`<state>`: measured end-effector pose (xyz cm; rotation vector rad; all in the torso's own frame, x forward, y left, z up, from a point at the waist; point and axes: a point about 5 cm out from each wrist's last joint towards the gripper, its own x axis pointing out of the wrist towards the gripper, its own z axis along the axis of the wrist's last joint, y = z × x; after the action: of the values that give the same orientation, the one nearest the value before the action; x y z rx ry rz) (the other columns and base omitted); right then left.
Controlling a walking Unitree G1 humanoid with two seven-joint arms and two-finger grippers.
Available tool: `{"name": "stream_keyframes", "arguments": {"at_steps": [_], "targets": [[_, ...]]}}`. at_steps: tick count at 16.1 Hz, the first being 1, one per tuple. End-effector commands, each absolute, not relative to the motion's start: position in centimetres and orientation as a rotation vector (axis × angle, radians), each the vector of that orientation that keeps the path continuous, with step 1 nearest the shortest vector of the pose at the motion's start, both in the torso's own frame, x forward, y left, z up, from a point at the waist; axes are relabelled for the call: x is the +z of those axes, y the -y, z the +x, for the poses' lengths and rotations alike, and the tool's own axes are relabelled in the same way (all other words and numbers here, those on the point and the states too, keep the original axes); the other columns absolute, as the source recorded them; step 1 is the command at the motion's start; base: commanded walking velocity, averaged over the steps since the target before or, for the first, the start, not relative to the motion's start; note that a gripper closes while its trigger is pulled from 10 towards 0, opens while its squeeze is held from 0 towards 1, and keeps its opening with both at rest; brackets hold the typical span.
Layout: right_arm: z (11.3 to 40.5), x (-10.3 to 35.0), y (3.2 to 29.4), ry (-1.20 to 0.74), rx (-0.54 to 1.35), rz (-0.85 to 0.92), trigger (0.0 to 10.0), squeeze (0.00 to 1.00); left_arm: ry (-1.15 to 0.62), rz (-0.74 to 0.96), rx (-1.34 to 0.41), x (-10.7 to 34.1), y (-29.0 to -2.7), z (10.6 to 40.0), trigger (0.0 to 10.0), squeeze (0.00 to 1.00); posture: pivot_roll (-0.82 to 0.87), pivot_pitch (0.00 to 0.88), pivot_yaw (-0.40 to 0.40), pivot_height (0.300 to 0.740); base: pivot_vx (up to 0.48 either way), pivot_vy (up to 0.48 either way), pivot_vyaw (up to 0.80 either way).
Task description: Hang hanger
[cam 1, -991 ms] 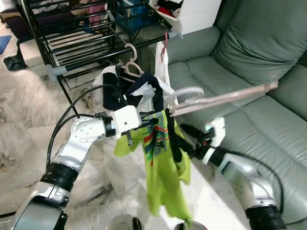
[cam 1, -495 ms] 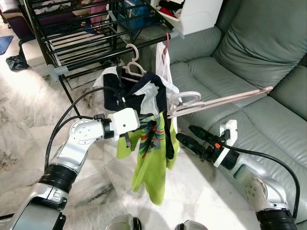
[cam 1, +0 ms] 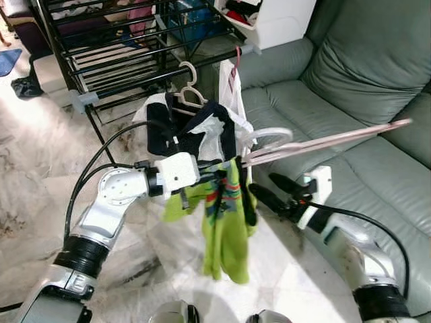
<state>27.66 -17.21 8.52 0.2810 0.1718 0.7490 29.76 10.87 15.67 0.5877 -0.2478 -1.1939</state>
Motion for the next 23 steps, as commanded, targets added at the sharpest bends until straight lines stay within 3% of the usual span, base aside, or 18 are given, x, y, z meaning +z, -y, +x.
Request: {"name": "stream_keyframes", "arguments": {"at_steps": [1,4,7,8,9,10,11,13,16,18,20,21,23], "targets": [[28.0,8.5,16.9,-0.174,0.752,0.265,10.0,0.00,0.279,0.575,-1.205,16.2,-10.5,29.4,0.0,0.00,-0.01,0.007,0.047,0.740,0.000,0.000,0.00],[28.8,8.4,16.2,-0.175,0.774,0.264,10.0,0.00,0.290,0.559,-1.215,16.4,-9.9,29.1,0.0,0.00,-0.01,0.007,0.047,0.740,0.000,0.000,0.00],[29.0,6.1,16.4,-0.324,0.705,0.171,10.0,0.00,0.328,0.504,-1.207,18.0,-9.2,29.0,0.0,0.00,0.00,0.009,0.039,0.740,0.000,0.000,0.00],[28.9,5.5,16.6,-0.355,0.687,0.172,9.4,0.00,0.343,0.491,-1.203,18.6,-9.0,29.0,0.0,0.00,0.00,0.010,0.038,0.740,0.000,0.000,0.00],[28.6,4.5,17.0,-0.409,0.653,0.161,4.6,0.00,0.380,0.454,-1.189,19.9,-8.6,29.0,0.0,0.00,0.00,0.012,0.033,0.740,0.000,0.000,0.00],[28.2,3.7,17.4,-0.451,0.626,0.158,2.7,0.00,0.411,0.420,-1.178,21.0,-8.3,29.0,0.0,0.00,0.00,0.013,0.032,0.740,0.000,0.000,0.00],[28.0,3.2,17.7,-0.477,0.599,0.161,0.0,0.00,0.429,0.393,-1.168,21.8,-8.1,29.1,0.0,0.00,0.00,0.013,0.031,0.740,0.000,0.000,0.00],[28.1,2.7,19.2,-0.495,0.495,0.137,0.0,0.00,0.446,0.346,-1.137,22.9,-8.2,29.5,0.0,0.00,0.00,0.012,0.030,0.740,0.000,0.000,0.00],[28.2,3.5,22.7,-0.443,0.301,0.076,0.0,0.00,0.402,0.413,-1.075,22.3,-9.9,30.6,0.0,0.00,0.00,0.012,0.027,0.740,0.000,0.000,0.00],[27.8,7.0,26.8,-0.265,0.172,0.155,0.0,0.00,0.277,0.457,-0.972,20.4,-13.5,32.1,0.0,0.00,-0.02,0.016,0.026,0.740,0.000,0.000,0.00],[27.7,8.5,29.3,-0.196,0.043,0.153,0.0,0.00,0.193,0.421,-0.952,19.1,-15.1,32.5,0.0,0.00,-0.03,0.015,0.029,0.740,0.000,0.000,0.00],[27.9,11.4,32.9,-0.072,-0.202,0.131,0.0,0.00,0.109,0.359,-0.928,18.1,-16.8,32.9,0.0,0.00,-0.04,0.016,0.031,0.740,0.000,0.000,0.00],[28.0,13.4,34.6,0.009,-0.346,0.128,0.0,0.00,0.070,0.308,-0.917,17.6,-17.9,33.0,0.0,0.00,-0.04,0.012,0.032,0.740,0.000,0.000,0.00]]}}
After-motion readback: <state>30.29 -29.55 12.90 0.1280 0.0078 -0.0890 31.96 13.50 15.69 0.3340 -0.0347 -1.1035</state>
